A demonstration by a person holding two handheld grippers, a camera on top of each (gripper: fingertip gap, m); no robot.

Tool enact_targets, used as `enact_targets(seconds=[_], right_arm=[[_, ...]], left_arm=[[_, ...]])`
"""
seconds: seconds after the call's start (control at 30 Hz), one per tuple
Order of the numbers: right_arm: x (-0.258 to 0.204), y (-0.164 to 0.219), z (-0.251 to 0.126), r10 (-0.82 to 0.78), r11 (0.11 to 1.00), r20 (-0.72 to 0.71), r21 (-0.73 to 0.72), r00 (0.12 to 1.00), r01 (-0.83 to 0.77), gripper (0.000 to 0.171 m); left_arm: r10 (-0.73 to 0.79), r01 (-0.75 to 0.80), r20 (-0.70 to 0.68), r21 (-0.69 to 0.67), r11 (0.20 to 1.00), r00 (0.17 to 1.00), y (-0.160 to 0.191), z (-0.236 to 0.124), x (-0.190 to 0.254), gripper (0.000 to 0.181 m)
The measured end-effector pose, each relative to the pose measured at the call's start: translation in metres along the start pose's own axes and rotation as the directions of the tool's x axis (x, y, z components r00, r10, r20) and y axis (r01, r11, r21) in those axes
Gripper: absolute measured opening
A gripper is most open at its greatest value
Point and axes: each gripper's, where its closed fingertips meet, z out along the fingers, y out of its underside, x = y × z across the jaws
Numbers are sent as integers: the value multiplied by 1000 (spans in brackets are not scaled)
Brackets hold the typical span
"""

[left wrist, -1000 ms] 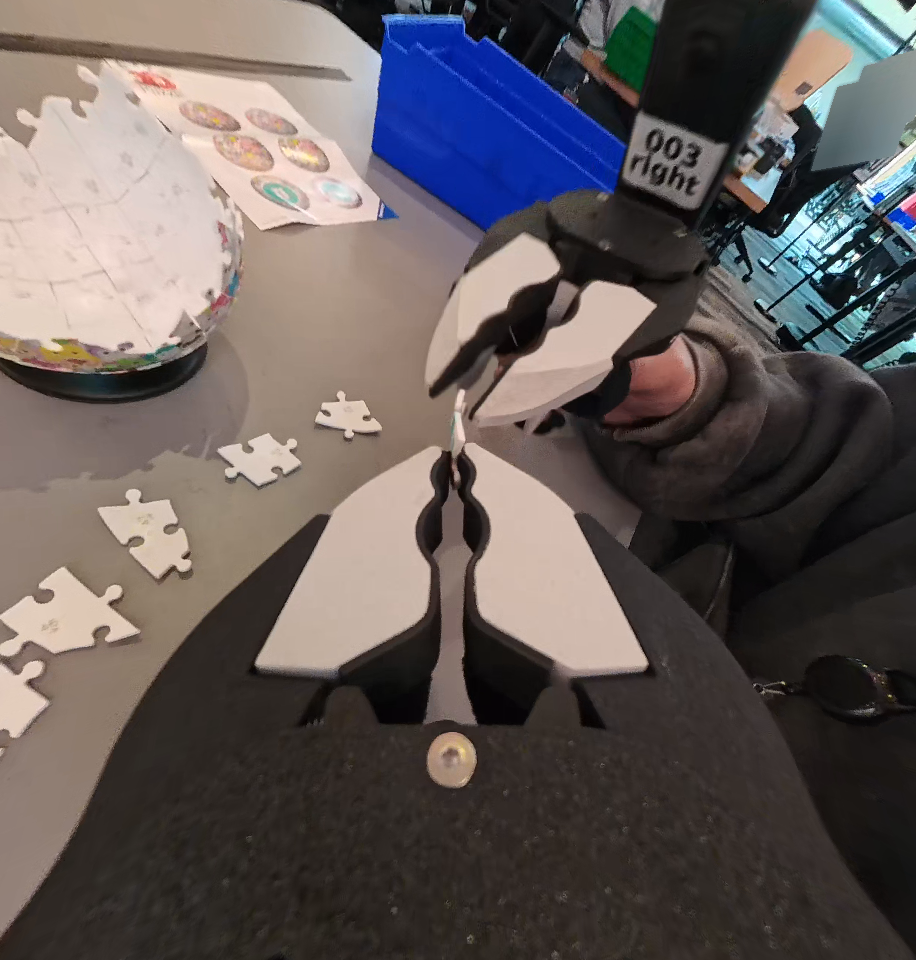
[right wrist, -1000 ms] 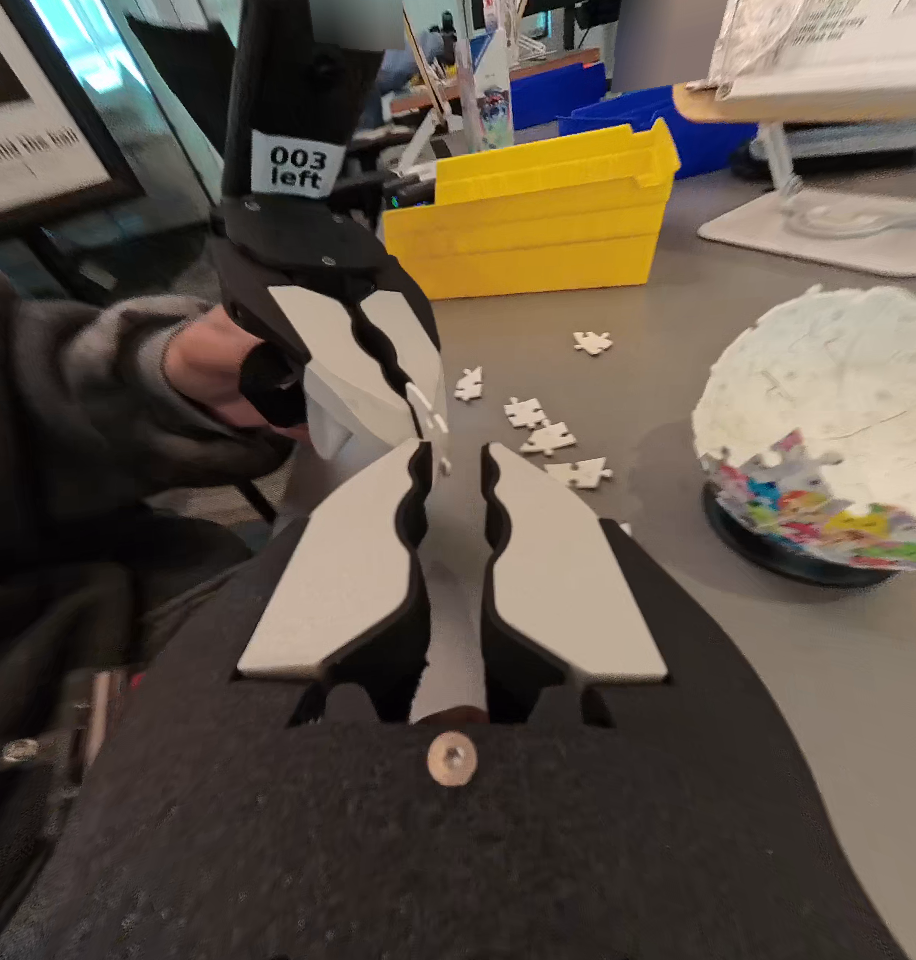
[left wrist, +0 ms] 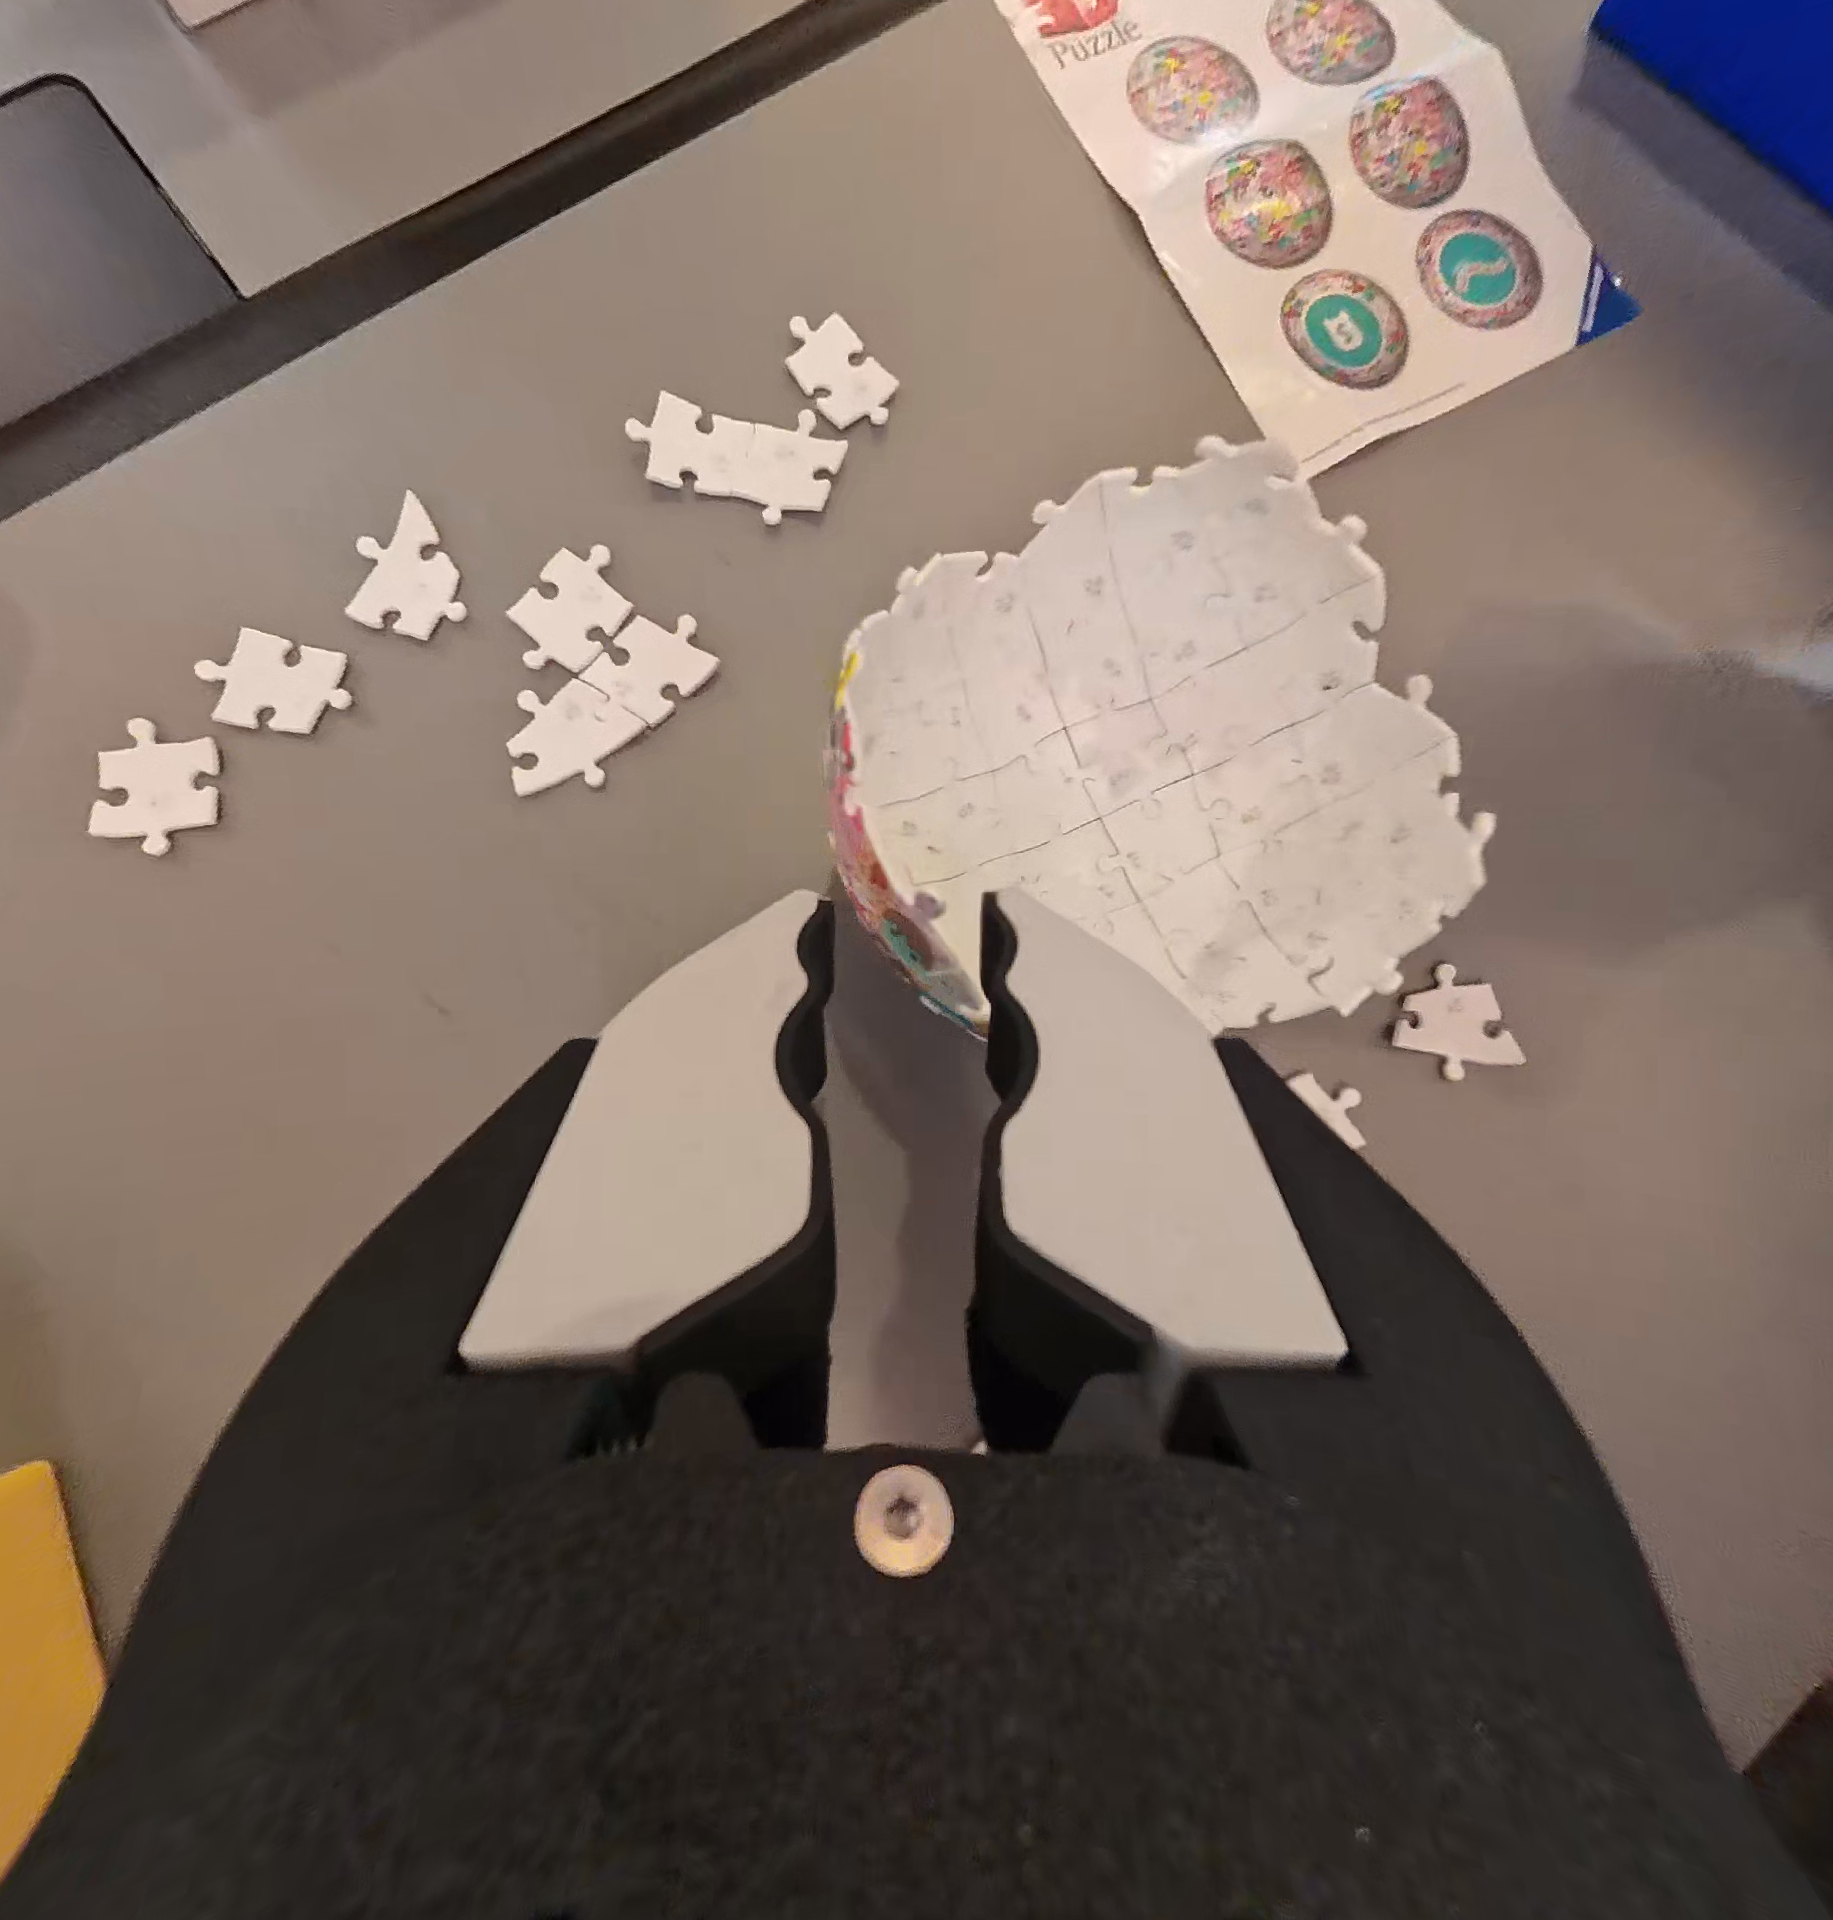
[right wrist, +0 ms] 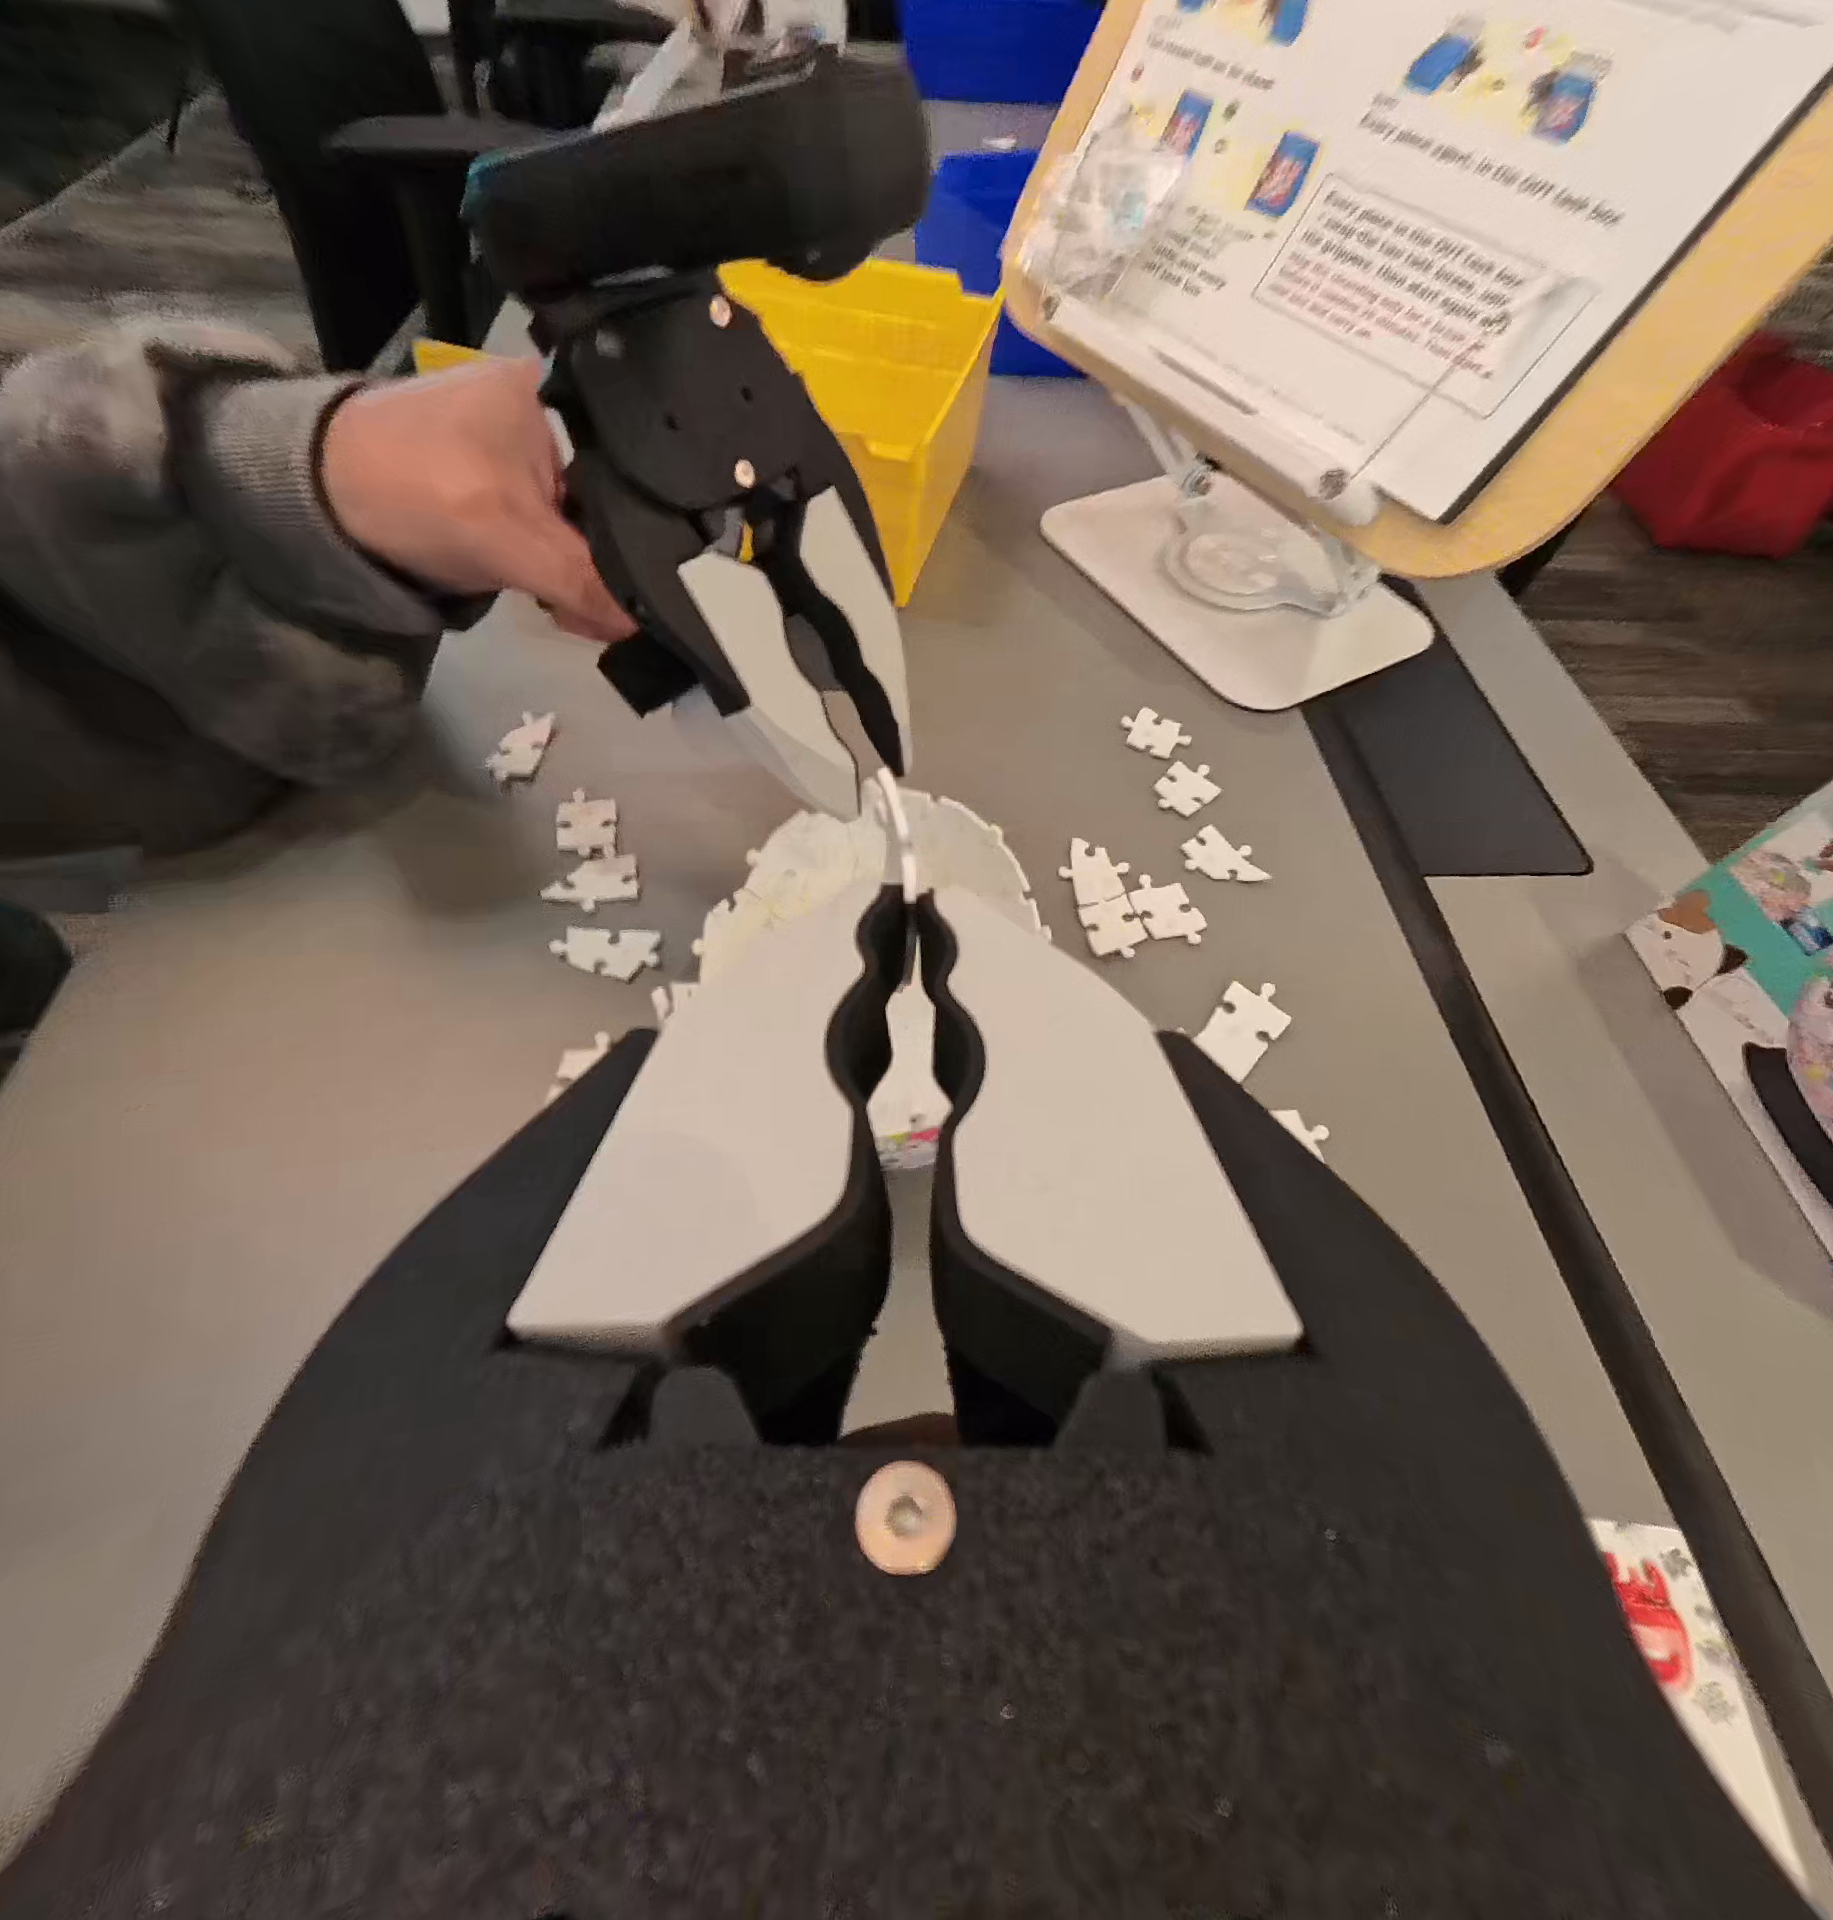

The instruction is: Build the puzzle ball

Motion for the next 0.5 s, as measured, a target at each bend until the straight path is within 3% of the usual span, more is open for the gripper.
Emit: enact_targets(seconds=[0.13, 0.5], right_arm=[[14, 13, 19, -33, 999, 36, -19, 999, 34, 2], [50, 36, 67, 83, 996, 189, 4, 978, -86, 2]], left_arm=[[5, -5, -41, -22, 1000, 999, 0, 10, -8, 22], [-6, -15, -179, -117, 993, 984, 7, 54, -5, 15]])
